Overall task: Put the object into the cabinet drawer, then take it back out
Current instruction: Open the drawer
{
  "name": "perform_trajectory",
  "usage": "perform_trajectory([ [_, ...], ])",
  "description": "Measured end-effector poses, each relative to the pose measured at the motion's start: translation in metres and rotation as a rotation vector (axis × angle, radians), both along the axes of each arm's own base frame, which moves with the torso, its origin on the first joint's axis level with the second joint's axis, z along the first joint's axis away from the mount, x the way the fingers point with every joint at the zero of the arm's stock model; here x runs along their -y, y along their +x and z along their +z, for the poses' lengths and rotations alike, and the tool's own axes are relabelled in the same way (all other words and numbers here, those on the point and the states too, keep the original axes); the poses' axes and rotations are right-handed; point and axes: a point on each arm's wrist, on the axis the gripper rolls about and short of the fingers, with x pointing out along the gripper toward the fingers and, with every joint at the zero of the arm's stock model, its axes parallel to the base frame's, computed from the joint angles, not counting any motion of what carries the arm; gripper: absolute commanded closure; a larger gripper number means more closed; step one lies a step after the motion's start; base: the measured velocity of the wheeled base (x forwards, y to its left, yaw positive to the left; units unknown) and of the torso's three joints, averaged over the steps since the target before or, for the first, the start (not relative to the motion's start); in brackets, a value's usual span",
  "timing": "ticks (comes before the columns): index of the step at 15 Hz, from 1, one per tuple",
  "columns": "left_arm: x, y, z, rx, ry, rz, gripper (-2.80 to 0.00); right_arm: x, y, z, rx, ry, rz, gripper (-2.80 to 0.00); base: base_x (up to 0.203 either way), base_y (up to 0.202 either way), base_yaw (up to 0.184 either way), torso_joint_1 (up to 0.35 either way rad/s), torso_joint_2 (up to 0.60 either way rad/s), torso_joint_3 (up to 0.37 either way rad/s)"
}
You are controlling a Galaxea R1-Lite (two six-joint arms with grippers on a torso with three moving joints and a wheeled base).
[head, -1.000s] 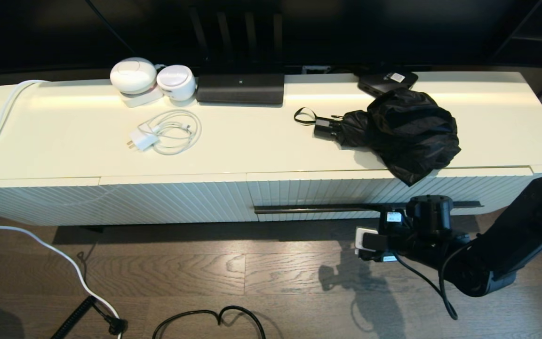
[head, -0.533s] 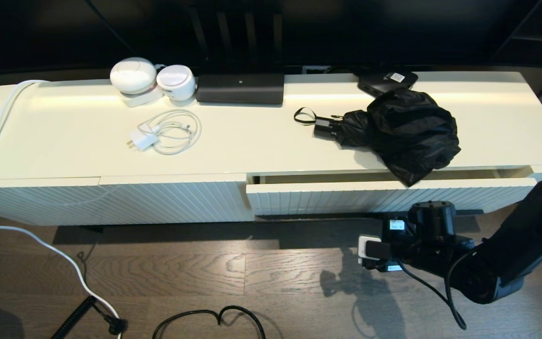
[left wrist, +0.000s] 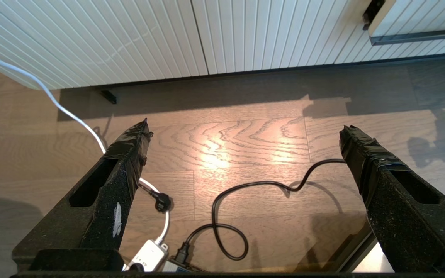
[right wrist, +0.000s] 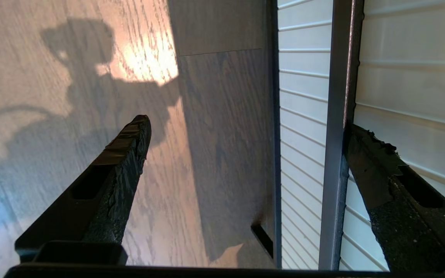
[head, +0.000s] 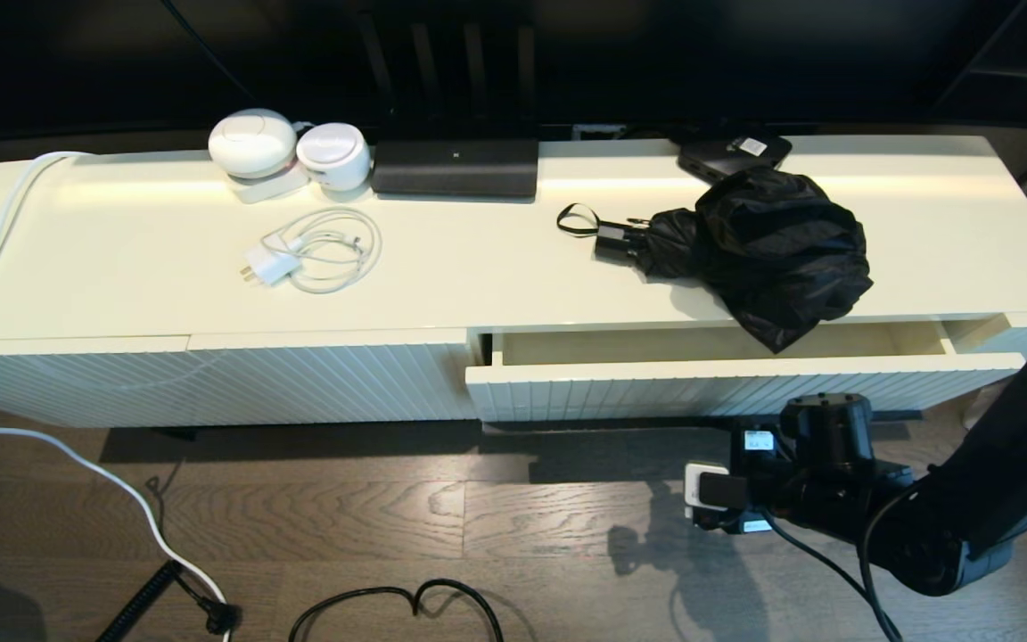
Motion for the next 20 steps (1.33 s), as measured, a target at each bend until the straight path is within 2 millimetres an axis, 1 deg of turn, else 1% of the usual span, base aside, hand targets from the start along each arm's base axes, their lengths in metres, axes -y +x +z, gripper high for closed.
perform_trajectory([
  [6, 0.000, 0.000, 0.000, 0.000, 0.000, 0.000, -2.80, 0.005, -0.018, -0.004, -0.042, -0.011, -0.001, -2.80, 0.000, 0.000, 0.000, 0.000, 0.00, 0.000],
  [9, 0.000, 0.000, 0.000, 0.000, 0.000, 0.000, -2.80, 0.006, -0.025, 0.003, -0.032, -0.008, 0.000, -2.80, 0.000, 0.000, 0.000, 0.000, 0.00, 0.000],
  [13, 0.000, 0.000, 0.000, 0.000, 0.000, 0.000, -2.80, 0.011, -0.045, 0.015, -0.026, -0.004, 0.003, -2.80, 0.000, 0.000, 0.000, 0.000, 0.00, 0.000],
  [14, 0.000, 0.000, 0.000, 0.000, 0.000, 0.000, -2.80, 0.013, -0.052, 0.021, -0.016, 0.002, 0.002, 0.00, 0.000, 0.000, 0.000, 0.000, 0.00, 0.000],
  [17, 0.000, 0.000, 0.000, 0.000, 0.000, 0.000, -2.80, 0.022, -0.079, 0.041, 0.017, 0.017, -0.005, 0.00, 0.000, 0.000, 0.000, 0.000, 0.00, 0.000],
  [20, 0.000, 0.000, 0.000, 0.000, 0.000, 0.000, -2.80, 0.032, -0.111, 0.071, 0.067, 0.036, -0.008, 0.00, 0.000, 0.000, 0.000, 0.000, 0.00, 0.000],
])
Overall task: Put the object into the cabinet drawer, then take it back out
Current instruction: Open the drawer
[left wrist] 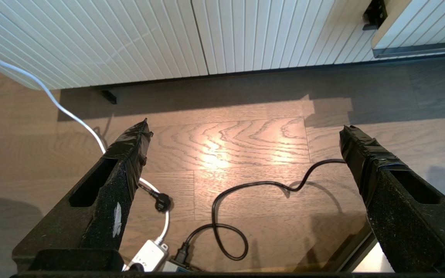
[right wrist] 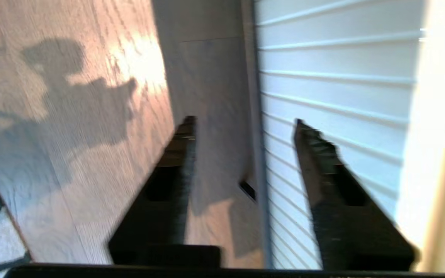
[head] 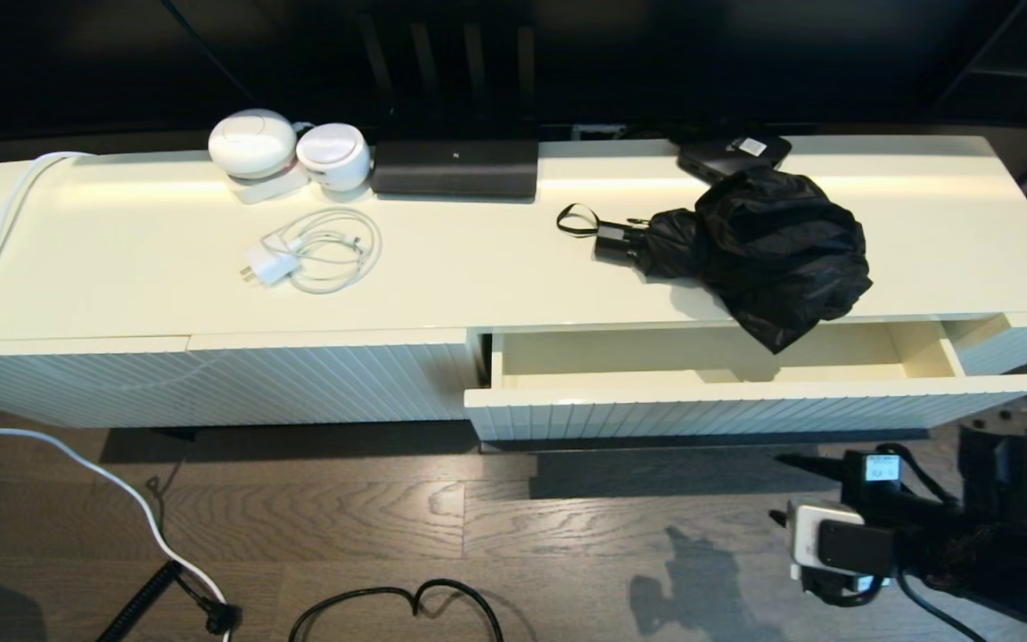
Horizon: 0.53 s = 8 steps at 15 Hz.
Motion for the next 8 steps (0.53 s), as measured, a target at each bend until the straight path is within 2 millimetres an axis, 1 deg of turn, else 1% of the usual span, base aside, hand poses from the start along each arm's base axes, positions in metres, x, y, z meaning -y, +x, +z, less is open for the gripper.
perform_trajectory([
  [3, 0.000, 0.000, 0.000, 0.000, 0.000, 0.000, -2.80, 0.009, -0.032, 0.031, 0.069, 0.033, -0.011, 0.00, 0.000, 0.000, 0.000, 0.000, 0.00, 0.000],
  [4, 0.000, 0.000, 0.000, 0.000, 0.000, 0.000, -2.80, 0.011, -0.038, 0.042, 0.096, 0.046, -0.015, 0.00, 0.000, 0.000, 0.000, 0.000, 0.00, 0.000],
  [6, 0.000, 0.000, 0.000, 0.000, 0.000, 0.001, -2.80, 0.013, -0.043, 0.065, 0.139, 0.062, -0.017, 0.00, 0.000, 0.000, 0.000, 0.000, 0.00, 0.000],
  [8, 0.000, 0.000, 0.000, 0.000, 0.000, 0.000, -2.80, 0.012, -0.041, 0.083, 0.157, 0.068, -0.021, 0.00, 0.000, 0.000, 0.000, 0.000, 0.00, 0.000],
])
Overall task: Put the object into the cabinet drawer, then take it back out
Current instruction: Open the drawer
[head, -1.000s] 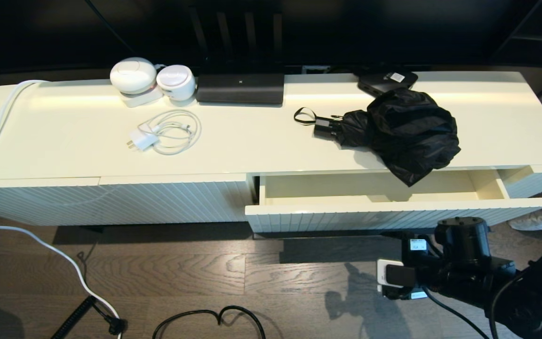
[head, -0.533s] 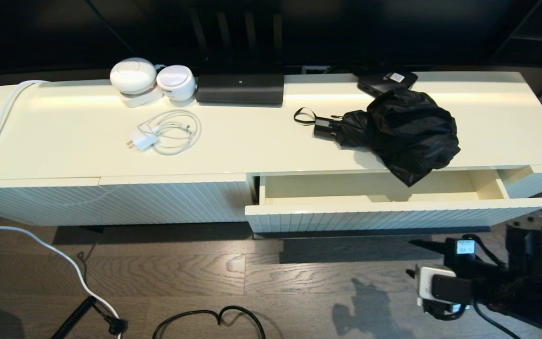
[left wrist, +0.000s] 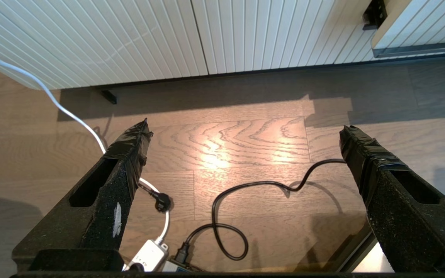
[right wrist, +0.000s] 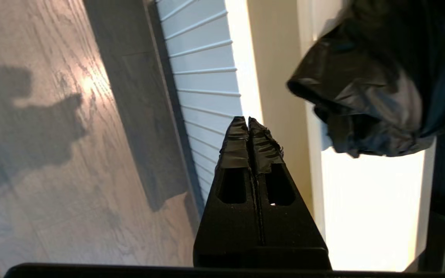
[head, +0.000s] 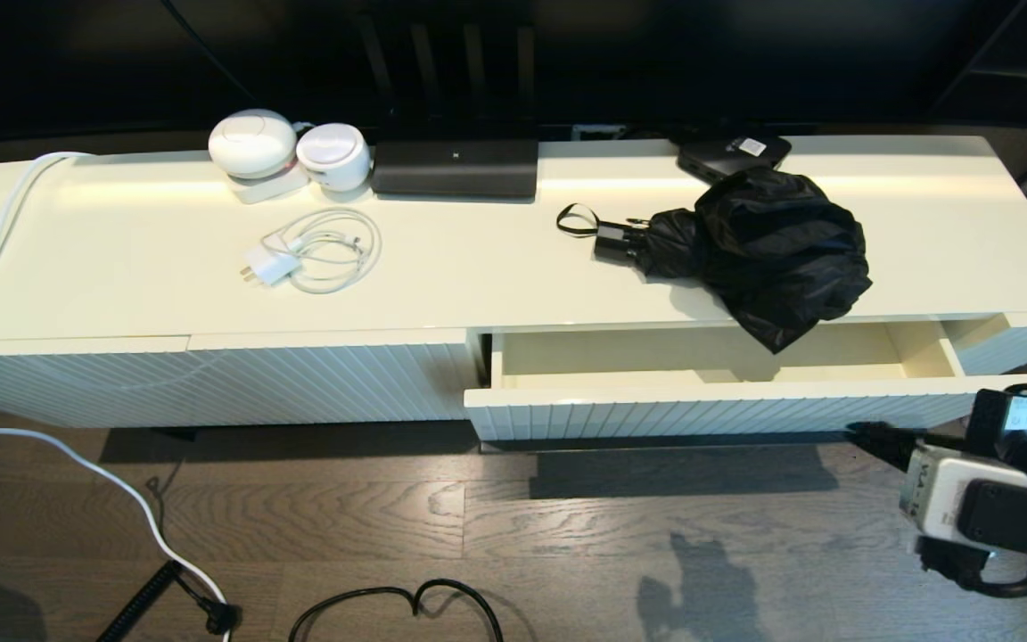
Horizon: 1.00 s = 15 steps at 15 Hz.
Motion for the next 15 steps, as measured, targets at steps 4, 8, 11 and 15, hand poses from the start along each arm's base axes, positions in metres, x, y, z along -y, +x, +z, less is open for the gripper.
perform_trajectory([
  [4, 0.000, 0.000, 0.000, 0.000, 0.000, 0.000, -2.80, -0.005, 0.019, 0.011, 0.011, 0.004, -0.003, 0.00, 0.000, 0.000, 0.000, 0.000, 0.00, 0.000],
  [8, 0.000, 0.000, 0.000, 0.000, 0.000, 0.001, -2.80, -0.012, 0.048, 0.011, -0.013, -0.003, -0.010, 0.00, 0.000, 0.000, 0.000, 0.000, 0.00, 0.000],
  [11, 0.000, 0.000, 0.000, 0.000, 0.000, 0.001, -2.80, -0.022, 0.073, 0.010, -0.028, -0.017, -0.026, 0.00, 0.000, 0.000, 0.000, 0.000, 0.00, 0.000],
  [15, 0.000, 0.000, 0.000, 0.000, 0.000, 0.001, -2.80, -0.030, 0.099, 0.008, -0.019, -0.016, -0.029, 0.00, 0.000, 0.000, 0.000, 0.000, 0.00, 0.000],
])
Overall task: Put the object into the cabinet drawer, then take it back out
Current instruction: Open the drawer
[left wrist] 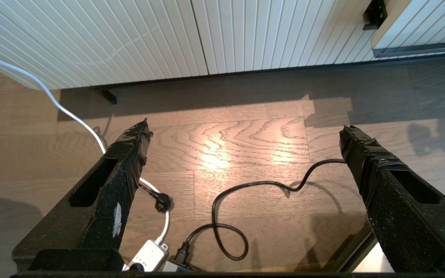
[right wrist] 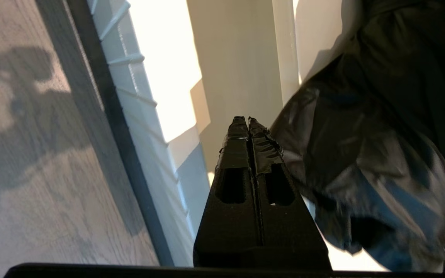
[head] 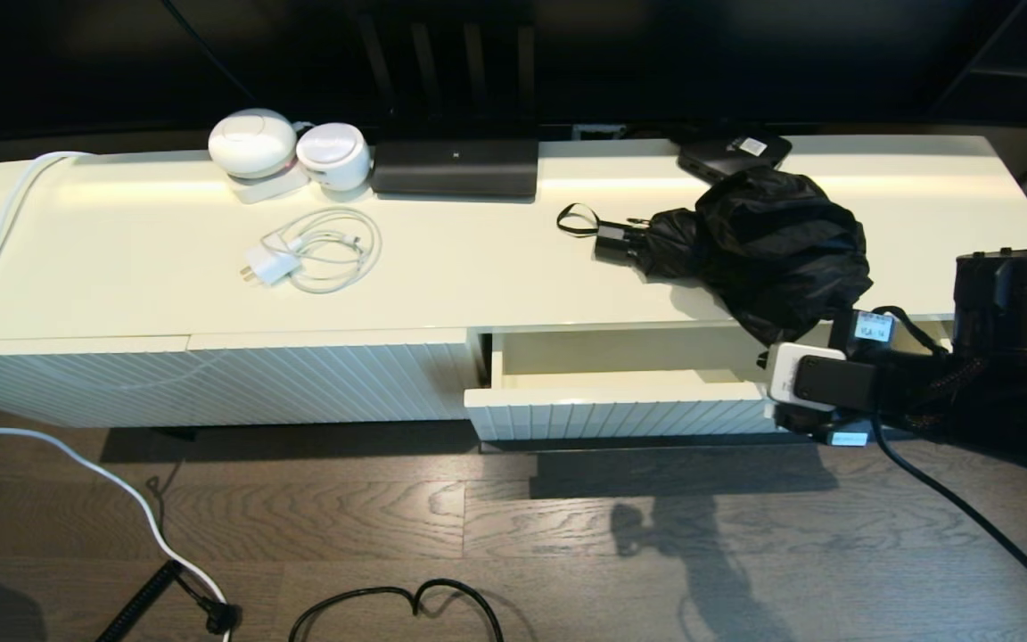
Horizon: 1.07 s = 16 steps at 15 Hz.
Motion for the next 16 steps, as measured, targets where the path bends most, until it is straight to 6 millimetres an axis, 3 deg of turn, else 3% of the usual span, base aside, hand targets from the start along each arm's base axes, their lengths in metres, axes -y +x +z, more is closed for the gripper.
perform_trajectory([
  [8, 0.000, 0.000, 0.000, 0.000, 0.000, 0.000, -2.80, -0.008, 0.029, -0.008, -0.007, -0.007, -0.013, 0.00, 0.000, 0.000, 0.000, 0.000, 0.00, 0.000],
  [16, 0.000, 0.000, 0.000, 0.000, 0.000, 0.000, -2.80, -0.009, 0.035, -0.016, -0.034, -0.022, -0.021, 0.00, 0.000, 0.000, 0.000, 0.000, 0.00, 0.000],
])
